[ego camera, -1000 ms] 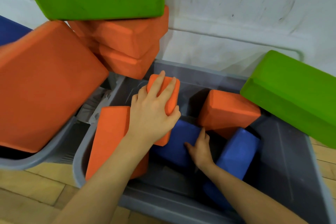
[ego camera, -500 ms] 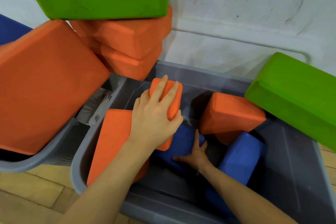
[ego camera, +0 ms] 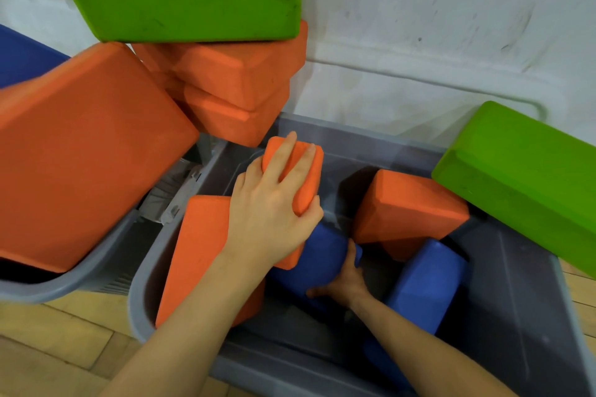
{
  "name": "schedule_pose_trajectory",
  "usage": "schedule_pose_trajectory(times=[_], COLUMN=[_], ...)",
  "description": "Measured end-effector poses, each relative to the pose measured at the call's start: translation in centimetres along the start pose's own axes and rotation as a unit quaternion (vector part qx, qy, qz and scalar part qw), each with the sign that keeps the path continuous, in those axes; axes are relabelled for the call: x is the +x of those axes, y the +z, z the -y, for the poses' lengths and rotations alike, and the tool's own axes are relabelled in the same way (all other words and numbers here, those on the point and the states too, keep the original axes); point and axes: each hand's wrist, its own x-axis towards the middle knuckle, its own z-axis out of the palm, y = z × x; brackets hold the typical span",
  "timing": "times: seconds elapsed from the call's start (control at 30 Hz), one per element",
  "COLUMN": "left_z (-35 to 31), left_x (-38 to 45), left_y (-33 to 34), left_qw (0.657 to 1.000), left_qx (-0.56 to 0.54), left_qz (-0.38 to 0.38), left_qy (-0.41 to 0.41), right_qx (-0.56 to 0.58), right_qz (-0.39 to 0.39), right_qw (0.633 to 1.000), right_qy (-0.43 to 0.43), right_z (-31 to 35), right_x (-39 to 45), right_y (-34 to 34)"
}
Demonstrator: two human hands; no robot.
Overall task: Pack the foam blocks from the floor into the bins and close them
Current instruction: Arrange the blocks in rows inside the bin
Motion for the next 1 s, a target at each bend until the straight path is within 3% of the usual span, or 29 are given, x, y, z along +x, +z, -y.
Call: schedule_pose_trajectory(times=[0.2,0.4,0.6,0.83,1.0], left_z=[-1.2,-1.8,-0.9,-0.3,-0.5], left_x=[-0.5,-0.3,-0.7,-1.5,-0.9], left_y=[-1.0,-3.1,-3.4,-2.2,-2.1], left_qw=[0.999,0.998,0.997,0.998,0.998], left_qx=[0.006,-0.005,-0.040,-0.029,-0.037], left_qz=[-0.018,-0.043,-0.061,-0.058,-0.056], left_qy=[0.030,0.038,0.026,0.027,0.018], right_qx=[-0.007,-0.107,-0.130,-0.098,0.073], right_qz=[-0.046,-0.072,-0.090,-0.110,-0.140], right_qw=[0.999,0.991,0.987,0.988,0.987], right_qy=[-0.019,-0.025,-0.031,-0.050,-0.035], right_z=[0.8,2.3,2.4,1.6,1.5], right_x=[-1.2,-2.9,-3.6,-2.2,-1.2], right_y=[0.2,-0.8,-0.6,-1.2,-0.9])
